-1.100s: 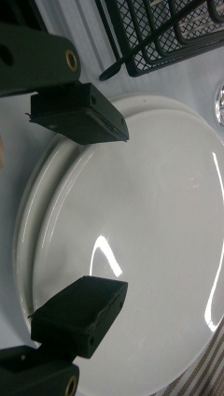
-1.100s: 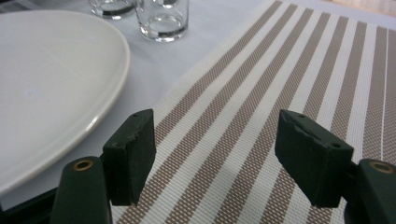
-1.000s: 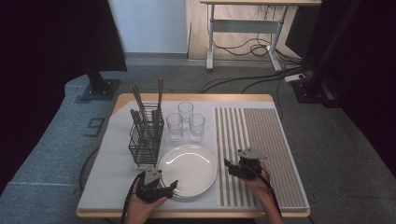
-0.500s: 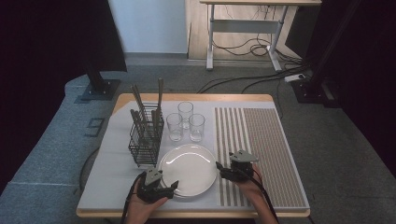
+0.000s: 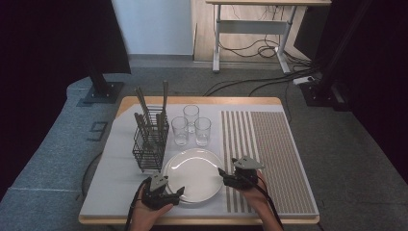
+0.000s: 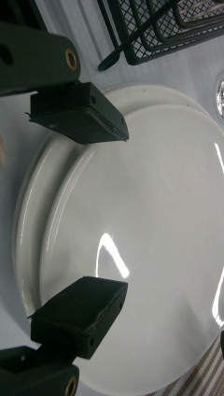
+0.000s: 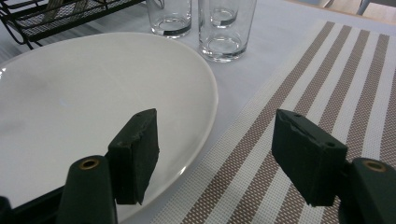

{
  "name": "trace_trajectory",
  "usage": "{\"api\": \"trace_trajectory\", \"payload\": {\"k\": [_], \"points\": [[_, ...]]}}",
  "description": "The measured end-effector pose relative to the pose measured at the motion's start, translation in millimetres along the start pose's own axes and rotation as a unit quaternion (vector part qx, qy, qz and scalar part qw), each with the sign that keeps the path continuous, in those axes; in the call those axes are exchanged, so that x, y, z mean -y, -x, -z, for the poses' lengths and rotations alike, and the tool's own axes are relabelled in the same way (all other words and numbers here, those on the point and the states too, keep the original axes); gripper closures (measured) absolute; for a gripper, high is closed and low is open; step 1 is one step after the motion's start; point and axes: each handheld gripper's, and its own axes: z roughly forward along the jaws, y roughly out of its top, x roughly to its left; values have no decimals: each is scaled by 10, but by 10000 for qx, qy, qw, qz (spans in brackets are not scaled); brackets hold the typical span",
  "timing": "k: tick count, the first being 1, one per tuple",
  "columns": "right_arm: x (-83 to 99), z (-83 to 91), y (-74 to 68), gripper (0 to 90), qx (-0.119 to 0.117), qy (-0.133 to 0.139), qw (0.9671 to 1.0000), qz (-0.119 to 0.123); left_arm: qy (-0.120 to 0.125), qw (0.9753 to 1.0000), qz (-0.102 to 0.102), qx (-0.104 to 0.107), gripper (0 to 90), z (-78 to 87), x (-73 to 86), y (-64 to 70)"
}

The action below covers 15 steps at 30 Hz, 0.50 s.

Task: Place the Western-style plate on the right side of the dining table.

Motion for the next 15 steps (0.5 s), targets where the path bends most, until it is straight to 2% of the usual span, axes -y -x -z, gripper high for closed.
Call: {"api": "trace_trajectory", "payload": {"k": [7, 15], "points": [[1, -9, -37, 333, -34, 21, 10000, 27, -3, 10000, -11, 7, 235, -2, 0, 5], [17, -66, -98, 334, -227, -143, 9996, 40, -37, 10000, -75, 39, 236, -7, -4, 21]]}}
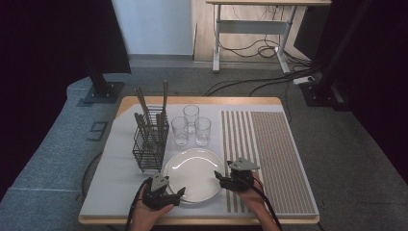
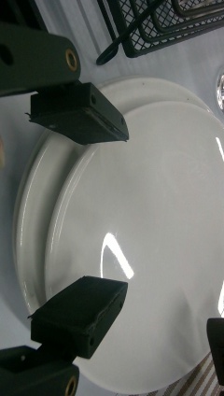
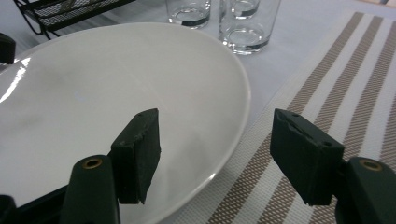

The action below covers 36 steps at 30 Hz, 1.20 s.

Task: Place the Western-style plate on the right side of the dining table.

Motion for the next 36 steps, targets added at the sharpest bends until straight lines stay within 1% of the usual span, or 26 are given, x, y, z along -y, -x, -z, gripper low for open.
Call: {"api": "trace_trajectory", "payload": {"k": [3, 6, 9, 11, 12, 13, 16, 17, 21, 24, 26, 28, 33, 36], "points": [[2, -13, -13, 334, -48, -25, 10000, -6, 5, 10000, 3, 6, 235, -3, 0, 4], [15, -47, -36, 333, -83, -120, 9999, 33, 8, 10000, 7, 21, 235, -7, -1, 12], [21, -62, -54, 333, -52, -151, 9998, 93, 8, 10000, -1, 18, 235, -10, -1, 17], [22, -72, -72, 331, -71, -191, 9997, 110, 9, 10000, -4, 15, 234, -12, -2, 20], [26, -83, -89, 333, 5, -197, 9997, 148, 8, 10000, -4, 7, 235, -13, -2, 22], [28, -87, -92, 333, 27, -214, 9996, 166, 8, 10000, -4, 7, 234, -13, -2, 22], [36, -101, -89, 329, 37, -235, 9996, 127, 0, 10000, -14, -5, 234, -13, -2, 28], [39, -107, -75, 330, 8, -239, 9997, 37, 5, 10000, -14, -9, 234, -13, -1, 30], [42, -114, -60, 330, -26, -231, 9997, -4, 1, 10000, -19, -13, 233, -13, -2, 33], [44, -121, -32, 336, -117, -255, 9995, -133, 1, 10000, -23, -27, 233, -15, -2, 37], [43, -122, -27, 345, -129, -261, 9994, -204, 5, 10000, -33, -52, 233, -18, -1, 42], [41, -116, -18, 371, -134, -275, 9993, -206, 9, 10000, -40, -68, 233, -19, 0, 44], [38, -90, 27, 503, -86, -238, 9990, -358, 14, 10000, -41, -87, 236, -21, 1, 45], [30, -65, 28, 576, 23, -186, 9993, -315, 8, 9999, -49, -96, 241, -20, 2, 46]]}}
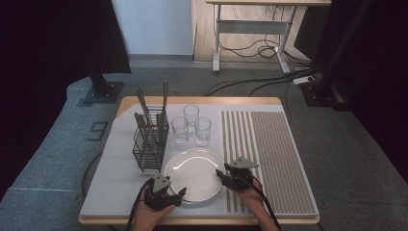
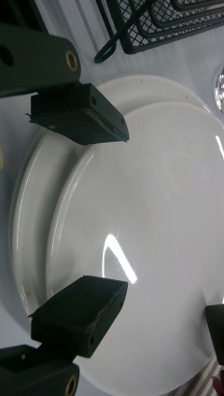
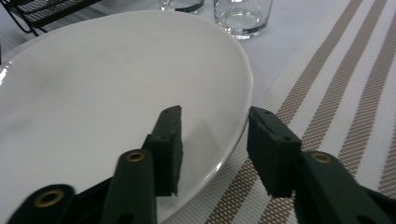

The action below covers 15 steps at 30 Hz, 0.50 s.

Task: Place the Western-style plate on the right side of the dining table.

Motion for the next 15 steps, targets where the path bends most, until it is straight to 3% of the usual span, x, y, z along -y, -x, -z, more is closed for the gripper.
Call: {"api": "trace_trajectory", "payload": {"k": [3, 7, 15], "points": [[-2, 14, 1, 602, 53, 27, 10000, 77, -3, 10000, -6, -7, 241, 0, 1, 2], [-4, 18, 28, 611, -30, 20, 10000, 6, 0, 10000, 5, 7, 242, 1, 1, -3], [11, -49, 74, 487, -449, -159, 9975, -518, -6, 10000, -56, -30, 238, -13, 4, 17]]}}
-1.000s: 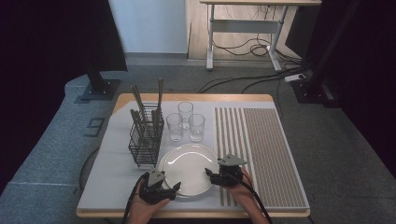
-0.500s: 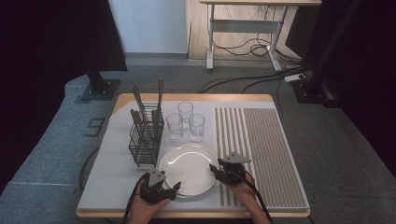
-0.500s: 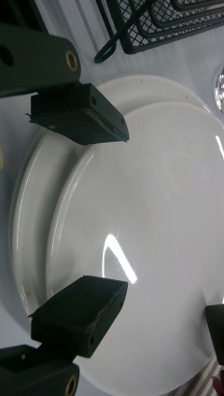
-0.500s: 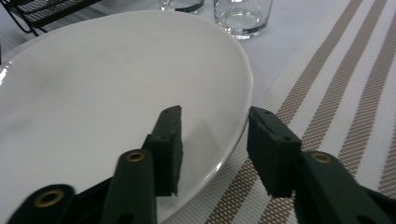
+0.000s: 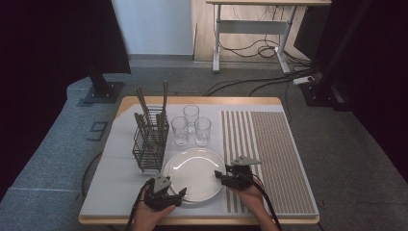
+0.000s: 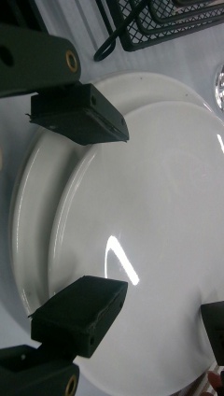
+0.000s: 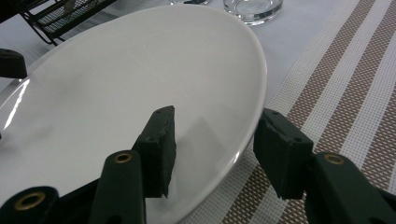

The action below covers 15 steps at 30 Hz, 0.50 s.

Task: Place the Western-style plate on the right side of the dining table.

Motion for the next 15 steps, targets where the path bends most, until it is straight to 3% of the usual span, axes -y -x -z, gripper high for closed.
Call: {"api": "trace_trajectory", "payload": {"k": [4, 7, 11, 15], "points": [[-7, -4, -15, 497, 52, -13, 10000, -29, -2, 10000, -6, -17, 241, -2, 0, 4], [-5, 21, 16, 559, 17, 15, 9998, -204, -7, 10000, -4, -21, 244, -2, 1, 0], [-3, 45, 23, 579, -14, 61, 9998, -185, -30, 10000, -17, -43, 246, -8, 2, 2], [-39, 130, 8, 631, -110, 307, 9994, -85, -81, 9999, 52, -36, 248, -25, 13, -13]]}}
